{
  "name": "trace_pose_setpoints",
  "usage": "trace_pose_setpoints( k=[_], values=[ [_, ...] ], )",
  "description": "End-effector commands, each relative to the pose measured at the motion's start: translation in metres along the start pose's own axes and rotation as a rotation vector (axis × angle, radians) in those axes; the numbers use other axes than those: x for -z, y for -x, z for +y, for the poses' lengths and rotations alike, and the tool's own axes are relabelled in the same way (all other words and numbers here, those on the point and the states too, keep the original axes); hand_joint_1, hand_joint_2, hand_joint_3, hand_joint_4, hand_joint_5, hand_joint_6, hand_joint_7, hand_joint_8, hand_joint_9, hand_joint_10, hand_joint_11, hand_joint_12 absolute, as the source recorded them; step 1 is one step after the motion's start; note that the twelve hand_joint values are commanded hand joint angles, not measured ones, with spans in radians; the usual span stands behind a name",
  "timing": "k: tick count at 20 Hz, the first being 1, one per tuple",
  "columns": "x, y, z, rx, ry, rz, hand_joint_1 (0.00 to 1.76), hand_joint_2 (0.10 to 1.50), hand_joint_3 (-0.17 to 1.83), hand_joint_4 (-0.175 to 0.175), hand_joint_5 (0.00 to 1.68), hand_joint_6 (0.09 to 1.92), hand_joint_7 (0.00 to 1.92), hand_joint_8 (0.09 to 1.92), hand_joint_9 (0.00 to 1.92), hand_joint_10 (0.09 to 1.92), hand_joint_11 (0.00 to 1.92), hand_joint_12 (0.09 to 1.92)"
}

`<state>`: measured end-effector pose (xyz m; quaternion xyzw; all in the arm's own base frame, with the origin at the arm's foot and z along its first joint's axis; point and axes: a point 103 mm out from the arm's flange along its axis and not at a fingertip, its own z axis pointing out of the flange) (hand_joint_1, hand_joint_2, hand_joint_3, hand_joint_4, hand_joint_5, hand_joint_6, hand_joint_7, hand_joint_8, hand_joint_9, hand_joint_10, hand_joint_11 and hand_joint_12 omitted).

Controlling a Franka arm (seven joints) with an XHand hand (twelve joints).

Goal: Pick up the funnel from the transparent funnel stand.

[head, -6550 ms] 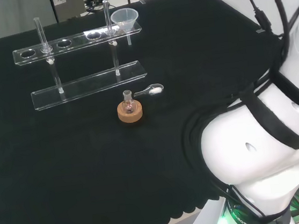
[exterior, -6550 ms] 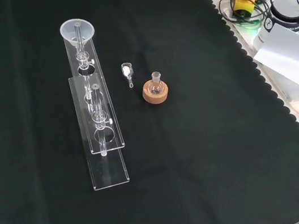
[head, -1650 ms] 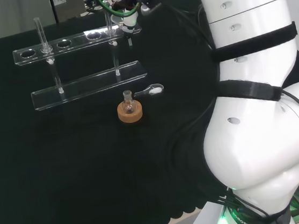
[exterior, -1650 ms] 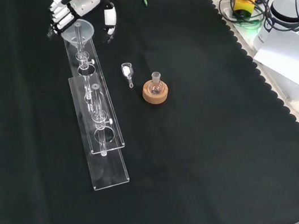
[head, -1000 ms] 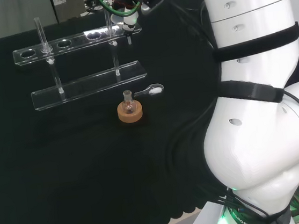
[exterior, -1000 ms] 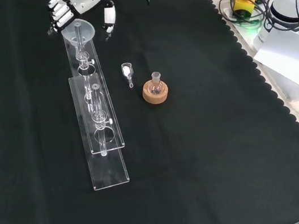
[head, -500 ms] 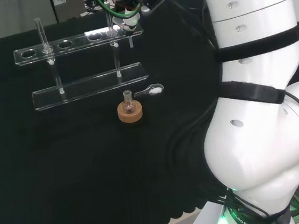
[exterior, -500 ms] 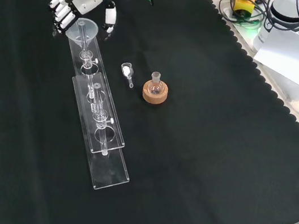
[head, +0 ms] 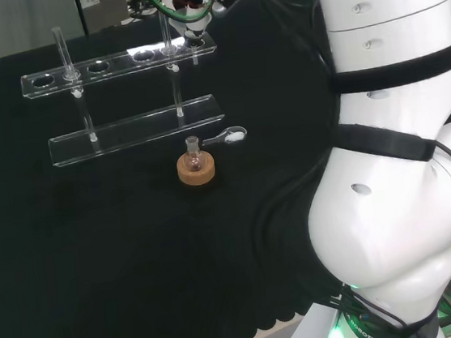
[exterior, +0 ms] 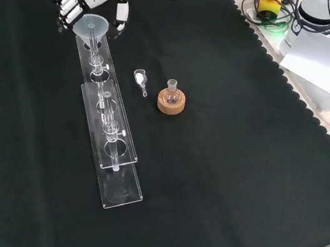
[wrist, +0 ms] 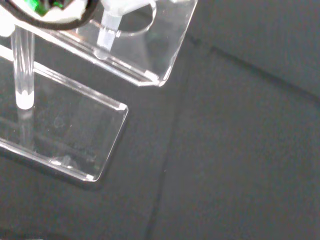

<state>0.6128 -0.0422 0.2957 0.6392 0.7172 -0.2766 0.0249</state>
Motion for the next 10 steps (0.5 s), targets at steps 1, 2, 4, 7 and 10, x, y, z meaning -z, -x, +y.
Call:
trace_pose_setpoints(
  k=[1,2,4,7,10],
  values=[
    [0.013,0.003,-0.009,-0.014,0.018,-0.021,0.79,0.69,0.59,-0.010,0.42,0.60,0.32,0.70,0.50,0.62,0.25,1.36],
    [0.016,0.004,-0.012,-0.017,0.020,-0.024,0.80,0.69,0.59,-0.010,0.42,0.61,0.32,0.70,0.50,0.62,0.25,1.36],
    [0.021,0.006,-0.018,-0.021,0.025,-0.030,0.80,0.69,0.59,-0.010,0.42,0.61,0.33,0.70,0.50,0.63,0.25,1.36],
    [0.028,0.009,-0.029,-0.037,0.034,-0.039,0.80,0.68,0.59,-0.009,0.42,0.62,0.33,0.70,0.50,0.63,0.25,1.36],
    [0.037,0.013,-0.043,-0.056,0.047,-0.047,0.80,0.68,0.59,-0.008,0.42,0.63,0.33,0.70,0.50,0.63,0.25,1.36]
  ],
)
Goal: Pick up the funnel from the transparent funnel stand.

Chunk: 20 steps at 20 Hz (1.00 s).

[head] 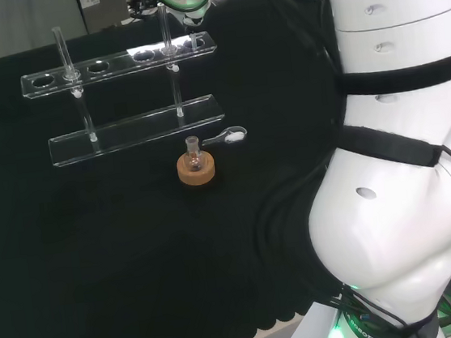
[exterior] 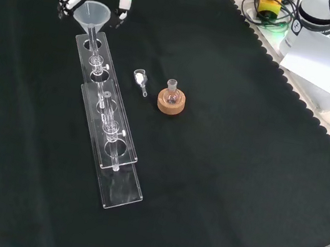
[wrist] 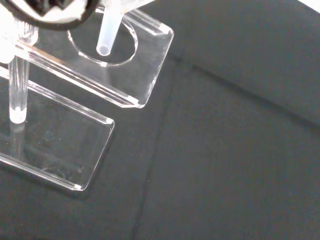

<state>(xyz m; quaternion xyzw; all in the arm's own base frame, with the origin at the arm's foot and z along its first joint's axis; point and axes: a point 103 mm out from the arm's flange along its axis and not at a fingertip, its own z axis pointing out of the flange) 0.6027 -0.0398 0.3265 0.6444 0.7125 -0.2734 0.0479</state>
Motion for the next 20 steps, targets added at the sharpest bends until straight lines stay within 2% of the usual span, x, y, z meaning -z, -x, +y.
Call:
trace_pose_setpoints(
  k=[1,8,14,17,20],
  values=[
    [0.017,0.007,-0.027,-0.036,0.021,-0.024,0.80,0.68,0.59,-0.008,0.42,0.63,0.33,0.70,0.50,0.63,0.25,1.36],
    [0.038,0.009,-0.071,-0.082,0.047,-0.050,0.80,0.68,0.60,-0.008,0.41,0.64,0.33,0.70,0.50,0.63,0.25,1.36],
    [0.045,-0.001,-0.104,-0.105,0.048,-0.059,0.80,0.68,0.60,-0.008,0.41,0.65,0.33,0.71,0.50,0.63,0.25,1.36],
    [0.041,0.004,-0.106,-0.102,0.028,-0.045,0.80,0.68,0.60,-0.007,0.41,0.65,0.33,0.71,0.50,0.63,0.25,1.36],
    [0.043,-0.002,-0.124,-0.119,0.065,-0.054,0.80,0.68,0.60,-0.007,0.41,0.66,0.33,0.71,0.50,0.63,0.25,1.36]
  ],
)
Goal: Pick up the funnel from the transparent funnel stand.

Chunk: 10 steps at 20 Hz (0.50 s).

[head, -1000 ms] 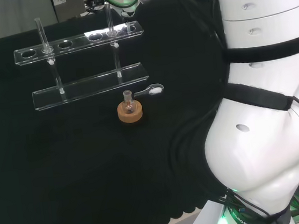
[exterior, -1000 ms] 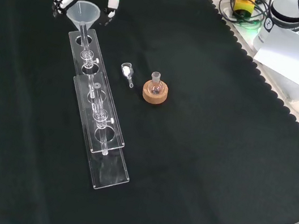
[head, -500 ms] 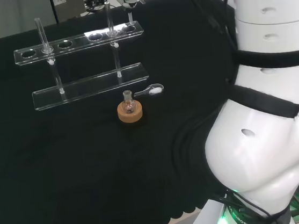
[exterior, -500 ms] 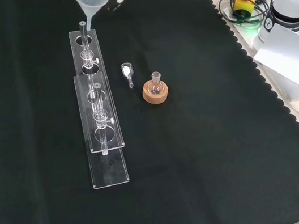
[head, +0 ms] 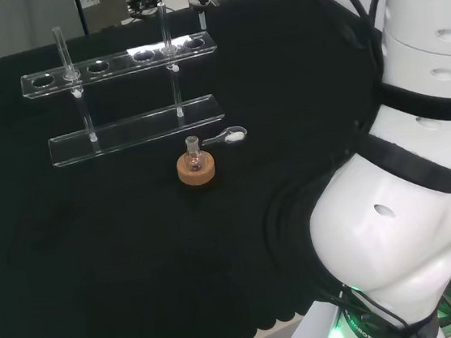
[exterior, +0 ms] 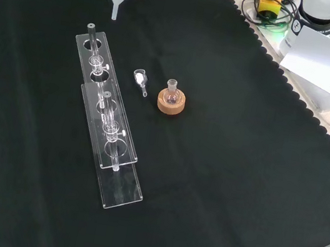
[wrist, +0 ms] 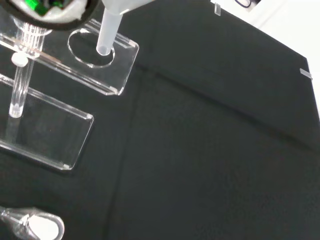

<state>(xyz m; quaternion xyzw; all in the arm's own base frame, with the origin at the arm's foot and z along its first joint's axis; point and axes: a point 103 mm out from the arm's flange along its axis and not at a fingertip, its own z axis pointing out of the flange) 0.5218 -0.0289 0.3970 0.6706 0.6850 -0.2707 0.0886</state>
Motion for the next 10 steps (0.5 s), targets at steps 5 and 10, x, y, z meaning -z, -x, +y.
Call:
trace_pose_setpoints(
  k=[5,10],
  values=[
    [0.003,-0.014,-0.055,-0.010,0.001,0.001,0.80,0.68,0.60,-0.007,0.41,0.66,0.33,0.71,0.50,0.63,0.25,1.36],
    [0.000,-0.034,-0.089,-0.026,0.010,-0.011,0.80,0.68,0.60,-0.007,0.40,0.66,0.33,0.71,0.50,0.64,0.25,1.36]
  ],
)
